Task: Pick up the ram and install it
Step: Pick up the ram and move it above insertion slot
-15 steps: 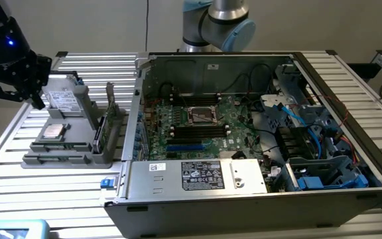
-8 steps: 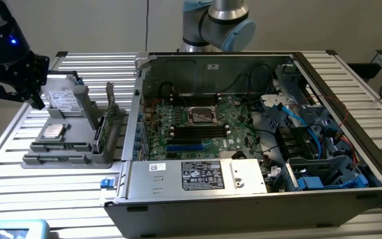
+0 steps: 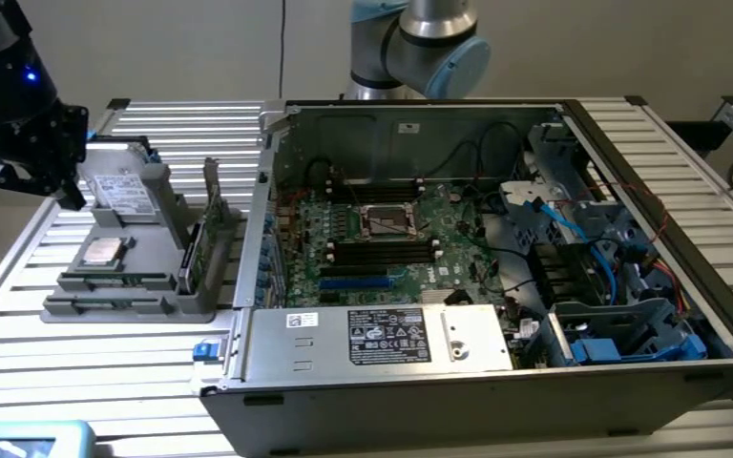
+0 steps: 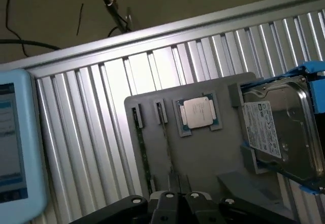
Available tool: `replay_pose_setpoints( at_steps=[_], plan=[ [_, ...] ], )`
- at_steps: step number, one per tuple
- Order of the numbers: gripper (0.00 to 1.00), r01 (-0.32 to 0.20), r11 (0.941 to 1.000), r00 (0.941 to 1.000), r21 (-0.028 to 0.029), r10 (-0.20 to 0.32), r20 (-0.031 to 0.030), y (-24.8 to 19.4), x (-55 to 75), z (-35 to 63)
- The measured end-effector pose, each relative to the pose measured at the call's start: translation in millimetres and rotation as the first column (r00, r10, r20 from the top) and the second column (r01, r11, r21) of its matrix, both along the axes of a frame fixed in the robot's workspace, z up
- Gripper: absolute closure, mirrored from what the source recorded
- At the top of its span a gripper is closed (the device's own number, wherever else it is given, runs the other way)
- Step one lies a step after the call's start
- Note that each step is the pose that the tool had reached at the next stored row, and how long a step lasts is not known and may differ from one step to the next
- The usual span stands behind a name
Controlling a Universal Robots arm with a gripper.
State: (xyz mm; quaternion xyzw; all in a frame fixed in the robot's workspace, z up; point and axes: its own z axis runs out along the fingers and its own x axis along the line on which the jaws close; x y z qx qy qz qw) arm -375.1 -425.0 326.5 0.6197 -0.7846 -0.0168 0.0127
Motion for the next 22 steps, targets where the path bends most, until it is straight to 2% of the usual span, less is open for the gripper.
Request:
replay_pose_setpoints(
  at_steps=[4,9,15,16,17,18,20,21,22],
  plan=[
    [0.89,-0.072,0.9974,0.9974,-0.0001,0.072,-0.0001,0.0,0.0,0.0],
    [0.89,-0.159,0.9873,0.9873,-0.0001,0.159,0.0006,0.0,0.0,0.0],
    [0.89,-0.168,0.9857,0.9857,-0.0001,0.168,0.0008,0.0,0.0,0.0],
    [0.82,-0.168,0.9857,0.9857,-0.0001,0.168,0.0008,0.0,0.0,0.0],
    [0.82,-0.168,0.9857,0.9857,-0.0002,0.168,0.0007,0.0,0.0,0.0],
    [0.76,-0.168,0.9857,0.9857,-0.0001,0.168,0.0007,0.0,0.0,0.0],
    [0.76,-0.168,0.9857,0.9857,-0.0002,0.168,0.0010,-0.1,-0.1,-0.7],
    [0.69,-0.168,0.9858,0.9858,-0.0002,0.168,0.0011,-0.3,-0.3,-1.8],
    [0.69,-0.168,0.9857,0.9857,-0.0002,0.168,0.0011,-1.2,-0.6,-3.5]
  ],
)
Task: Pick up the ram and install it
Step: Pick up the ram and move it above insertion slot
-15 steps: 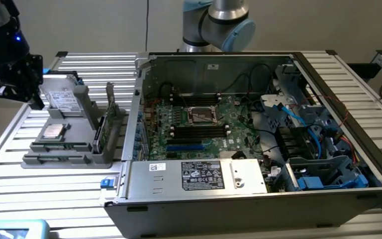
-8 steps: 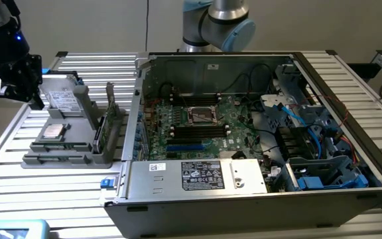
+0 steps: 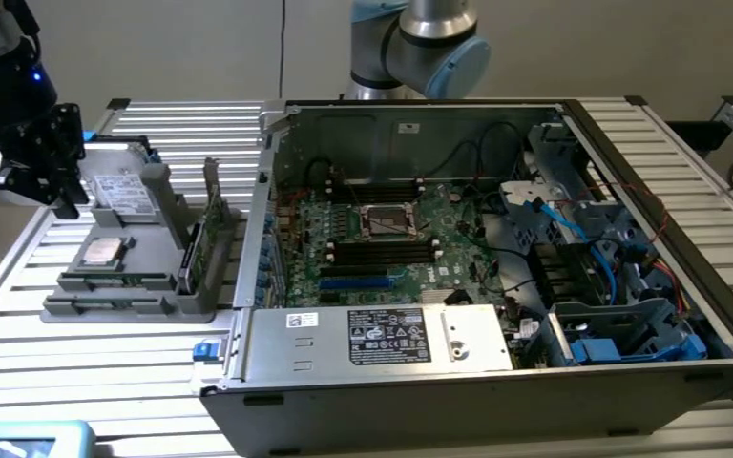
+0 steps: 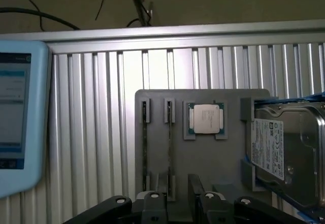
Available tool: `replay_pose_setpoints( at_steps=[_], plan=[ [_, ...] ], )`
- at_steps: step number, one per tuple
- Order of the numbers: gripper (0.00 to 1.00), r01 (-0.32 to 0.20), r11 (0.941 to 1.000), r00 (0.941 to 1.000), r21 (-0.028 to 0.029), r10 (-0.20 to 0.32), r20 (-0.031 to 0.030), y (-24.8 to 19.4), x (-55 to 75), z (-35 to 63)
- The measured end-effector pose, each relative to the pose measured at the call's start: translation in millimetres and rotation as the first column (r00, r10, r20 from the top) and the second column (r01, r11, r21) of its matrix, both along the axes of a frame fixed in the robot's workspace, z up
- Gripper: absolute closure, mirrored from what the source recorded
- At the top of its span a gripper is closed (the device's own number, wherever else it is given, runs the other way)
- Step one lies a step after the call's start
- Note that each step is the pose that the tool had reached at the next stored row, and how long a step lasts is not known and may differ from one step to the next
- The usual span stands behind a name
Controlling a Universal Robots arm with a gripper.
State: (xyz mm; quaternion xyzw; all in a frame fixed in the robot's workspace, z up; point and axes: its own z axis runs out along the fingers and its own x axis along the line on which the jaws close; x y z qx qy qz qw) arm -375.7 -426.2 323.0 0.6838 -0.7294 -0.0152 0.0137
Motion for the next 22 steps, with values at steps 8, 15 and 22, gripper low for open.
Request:
replay_pose_setpoints(
  at_steps=[8,15,22],
  plan=[
    [0.69,-0.003,1.0000,1.0000,0.0003,0.003,0.0002,-16.6,-0.6,-14.0],
    [0.69,-0.007,1.0000,1.0000,0.0004,0.007,0.0002,-19.2,1.3,-26.6],
    [0.69,-0.012,0.9999,0.9999,0.0003,0.012,0.0002,-24.7,1.6,-39.3]
  ],
)
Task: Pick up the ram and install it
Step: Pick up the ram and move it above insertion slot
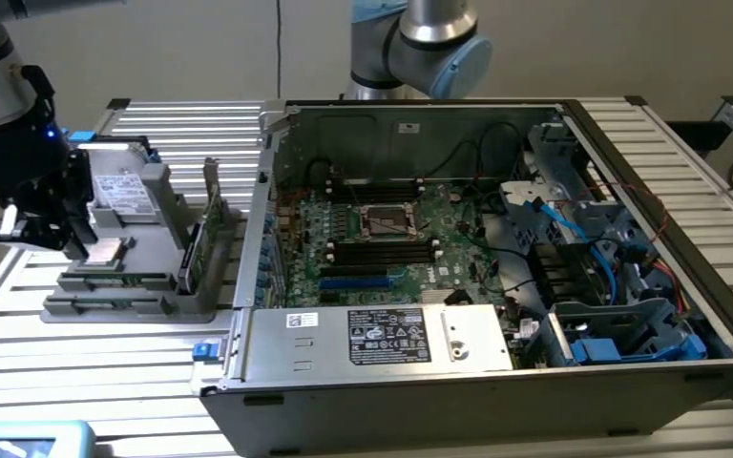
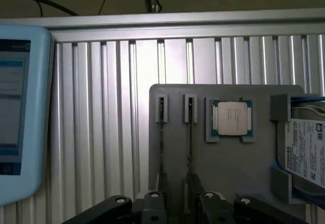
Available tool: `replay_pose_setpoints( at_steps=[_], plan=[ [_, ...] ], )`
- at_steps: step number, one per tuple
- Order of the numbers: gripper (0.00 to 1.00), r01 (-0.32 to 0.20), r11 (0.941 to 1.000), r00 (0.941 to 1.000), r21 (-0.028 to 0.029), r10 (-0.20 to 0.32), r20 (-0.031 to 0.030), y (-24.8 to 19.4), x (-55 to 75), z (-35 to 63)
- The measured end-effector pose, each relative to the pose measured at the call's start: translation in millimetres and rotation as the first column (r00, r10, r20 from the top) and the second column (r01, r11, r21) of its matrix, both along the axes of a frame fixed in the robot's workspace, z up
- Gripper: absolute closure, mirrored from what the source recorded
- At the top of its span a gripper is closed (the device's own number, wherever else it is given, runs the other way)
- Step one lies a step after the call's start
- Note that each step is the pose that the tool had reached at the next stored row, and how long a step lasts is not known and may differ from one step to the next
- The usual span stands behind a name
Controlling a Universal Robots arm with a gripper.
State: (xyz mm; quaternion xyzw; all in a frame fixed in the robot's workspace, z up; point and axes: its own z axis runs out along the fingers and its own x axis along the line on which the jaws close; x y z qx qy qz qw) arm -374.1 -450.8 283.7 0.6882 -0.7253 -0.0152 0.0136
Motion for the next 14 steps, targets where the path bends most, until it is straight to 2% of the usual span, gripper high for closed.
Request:
replay_pose_setpoints(
  at_steps=[10,12,13,14],
  plan=[
    [0.69,-0.010,1.0000,1.0000,0.0000,0.010,-0.0001,-7.6,2.8,-18.2],
    [0.67,-0.012,0.9999,0.9999,0.0000,0.012,-0.0001,-8.4,3.2,-21.8],
    [0.61,-0.013,0.9999,0.9999,0.0000,0.013,0.0000,-9.0,3.5,-23.7],
    [0.61,-0.014,0.9999,0.9999,0.0000,0.014,0.0000,-9.5,3.7,-25.5]
  ],
)
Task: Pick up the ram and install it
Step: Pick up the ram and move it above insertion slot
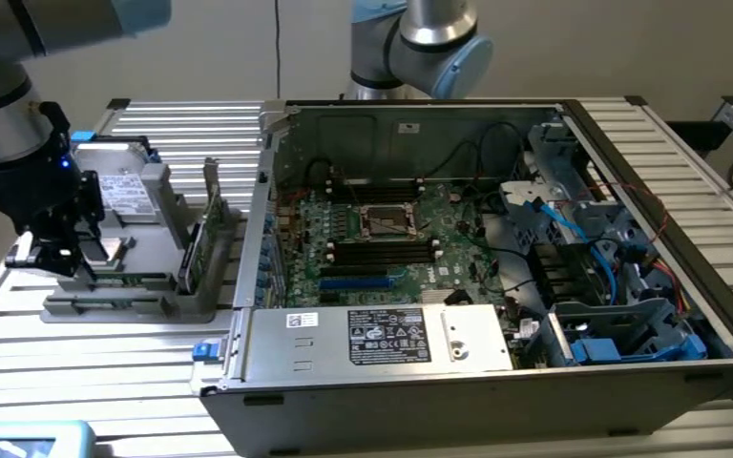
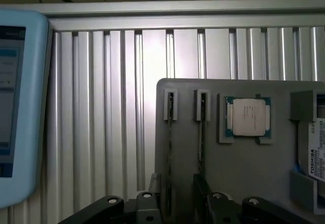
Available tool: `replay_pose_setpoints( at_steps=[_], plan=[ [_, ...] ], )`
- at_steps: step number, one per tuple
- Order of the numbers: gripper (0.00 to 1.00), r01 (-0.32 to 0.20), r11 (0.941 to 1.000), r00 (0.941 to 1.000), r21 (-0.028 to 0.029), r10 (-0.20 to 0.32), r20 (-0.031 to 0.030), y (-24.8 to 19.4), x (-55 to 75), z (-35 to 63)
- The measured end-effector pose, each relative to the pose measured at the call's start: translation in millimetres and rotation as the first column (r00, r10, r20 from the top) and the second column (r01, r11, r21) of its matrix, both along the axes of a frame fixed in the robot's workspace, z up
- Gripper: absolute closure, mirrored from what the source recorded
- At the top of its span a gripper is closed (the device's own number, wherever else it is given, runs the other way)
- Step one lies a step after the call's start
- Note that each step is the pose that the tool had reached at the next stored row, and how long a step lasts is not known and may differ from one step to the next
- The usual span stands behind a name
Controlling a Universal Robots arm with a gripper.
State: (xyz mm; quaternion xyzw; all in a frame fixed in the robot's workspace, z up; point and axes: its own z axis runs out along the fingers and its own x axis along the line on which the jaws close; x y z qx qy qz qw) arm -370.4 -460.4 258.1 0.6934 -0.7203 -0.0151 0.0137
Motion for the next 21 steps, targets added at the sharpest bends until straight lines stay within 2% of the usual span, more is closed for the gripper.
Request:
replay_pose_setpoints(
  at_steps=[10,16,21],
  plan=[
    [0.61,-0.012,0.9999,0.9999,-0.0001,0.012,0.0001,-1.9,1.2,-18.2],
    [0.61,-0.013,0.9999,0.9998,-0.0001,0.013,0.0139,-1.9,1.0,-26.7],
    [0.61,-0.014,0.9999,0.9998,-0.0002,0.014,0.0140,-2.8,0.9,-35.8]
  ],
)
